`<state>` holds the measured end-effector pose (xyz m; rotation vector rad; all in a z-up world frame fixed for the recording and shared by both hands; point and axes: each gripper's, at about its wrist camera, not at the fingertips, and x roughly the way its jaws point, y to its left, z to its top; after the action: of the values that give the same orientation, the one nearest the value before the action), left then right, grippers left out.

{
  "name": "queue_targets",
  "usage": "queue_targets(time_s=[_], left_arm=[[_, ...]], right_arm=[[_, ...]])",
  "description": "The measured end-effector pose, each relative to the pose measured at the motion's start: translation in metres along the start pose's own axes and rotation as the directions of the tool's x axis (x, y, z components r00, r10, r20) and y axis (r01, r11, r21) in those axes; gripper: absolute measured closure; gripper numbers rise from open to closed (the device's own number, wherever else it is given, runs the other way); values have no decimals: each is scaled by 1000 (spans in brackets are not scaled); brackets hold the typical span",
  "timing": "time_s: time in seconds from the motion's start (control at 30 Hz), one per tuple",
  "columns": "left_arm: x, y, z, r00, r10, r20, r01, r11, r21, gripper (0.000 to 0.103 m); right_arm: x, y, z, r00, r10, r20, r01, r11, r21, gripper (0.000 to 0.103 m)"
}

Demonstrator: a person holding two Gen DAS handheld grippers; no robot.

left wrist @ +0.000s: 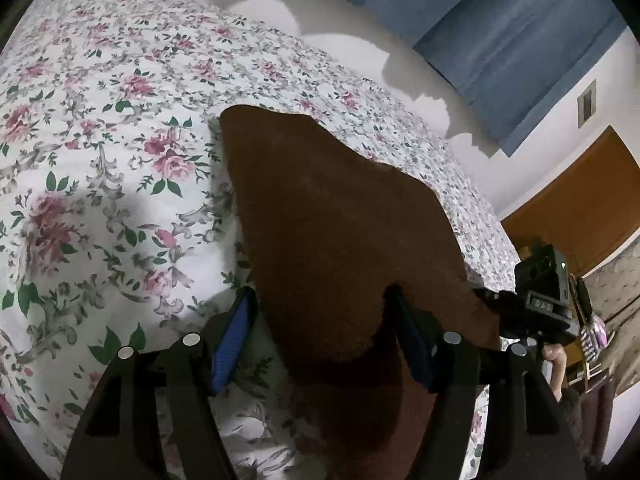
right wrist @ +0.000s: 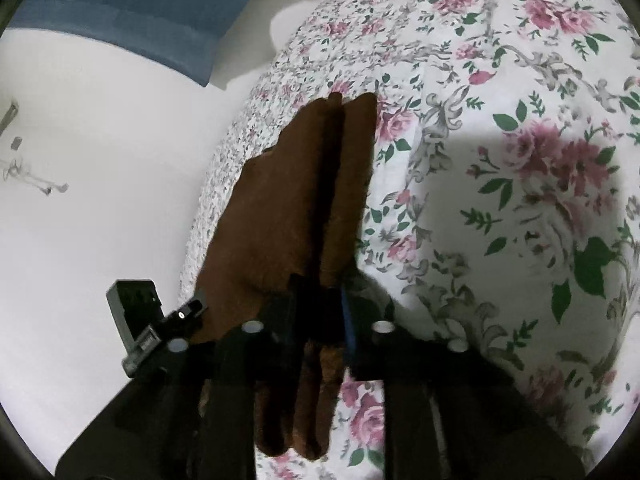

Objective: Fold small clothes

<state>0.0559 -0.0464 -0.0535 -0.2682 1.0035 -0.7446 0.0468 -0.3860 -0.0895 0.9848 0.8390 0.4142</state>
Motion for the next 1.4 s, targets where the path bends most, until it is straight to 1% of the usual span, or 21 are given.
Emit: queue_targets(time_s=[0.07, 0.1, 0.13, 0.17, 0.3, 0.37, 0.4, 0.43, 0.57, 0.67, 0.73, 0.8, 0.87, 0.9, 1.0, 1.07, 1.17, 1.23, 1.27, 1.3, 1.4], left_arm=[[-3, 3, 3, 1000, -19, 11, 19, 1000, -15, 36], [-4, 4, 5, 1000, -24, 14, 24, 999, -21, 36], [-4, 5, 7, 1000, -27, 16, 27, 999, -27, 36], [-2, 6, 9, 1000, -27, 13, 28, 999, -30, 36], [5, 10, 15, 1000, -23, -1, 23, 999, -43, 36], [9, 10, 18, 1000, -13, -11, 13, 999, -36, 38], [9, 11, 18, 1000, -15, -16, 15, 999, -30, 43], [9, 9, 18, 1000, -16, -22, 15, 1000, -22, 43], [10, 10, 23, 1000, -18, -15, 17, 1000, -5, 43], [15, 18, 31, 1000, -29, -13, 28, 999, -45, 42], [19, 24, 37, 999, -44, -16, 42, 996, -75, 42], [24, 26, 45, 999, -40, -16, 39, 996, -81, 42], [30, 26, 53, 999, -27, -18, 25, 997, -73, 43], [32, 26, 56, 1000, -18, -16, 17, 998, -67, 47], [42, 24, 64, 999, 36, -19, -37, 999, -31, 62], [47, 24, 67, 998, 61, -23, -61, 998, -16, 67], [44, 21, 67, 998, 62, -12, -62, 998, 3, 66], [39, 23, 65, 999, 46, -15, -46, 999, -15, 64], [35, 24, 62, 999, 29, -22, -29, 999, -32, 58], [32, 25, 59, 1000, 16, -26, -17, 999, -42, 53], [17, 24, 42, 999, -15, -35, 13, 998, -60, 45]], right_arm=[[-4, 3, 5, 1000, 6, 9, -6, 1000, 17, 59], [-6, 7, 9, 1000, -1, 24, 1, 1000, 10, 49], [-6, 10, 12, 999, -11, 33, 11, 1000, 0, 44], [-4, 12, 16, 999, -26, 36, 26, 1000, -6, 44], [15, 14, 32, 998, -55, 22, 56, 998, -17, 45], [22, 13, 37, 993, -113, 34, 114, 992, -46, 82], [26, 8, 39, 995, -93, 20, 93, 995, -31, 88], [26, 4, 39, 997, -77, 22, 77, 997, -10, 89], [17, 0, 38, 998, -42, 36, 42, 999, -3, 87], [11, -2, 47, 997, -29, 66, 28, 999, 25, 76], [12, -4, 57, 995, -39, 86, 36, 999, 37, 63], [18, -7, 66, 996, -38, 84, 35, 998, 43, 61], [24, -5, 74, 996, -44, 81, 41, 999, 34, 61], [27, -2, 78, 995, -56, 84, 54, 998, 19, 61], [39, -2, 85, 990, -124, 64, 125, 992, -9, 87], [41, -12, 87, 992, -99, 75, 98, 995, 15, 89], [38, -12, 86, 994, -77, 78, 76, 997, 20, 89], [30, -13, 82, 996, -59, 64, 57, 998, 33, 80], [28, -13, 78, 997, -44, 56, 42, 998, 42, 77], [24, -12, 73, 999, -22, 44, 20, 999, 50, 70], [14, -7, 50, 999, 34, 7, -34, 998, 43, 58]])
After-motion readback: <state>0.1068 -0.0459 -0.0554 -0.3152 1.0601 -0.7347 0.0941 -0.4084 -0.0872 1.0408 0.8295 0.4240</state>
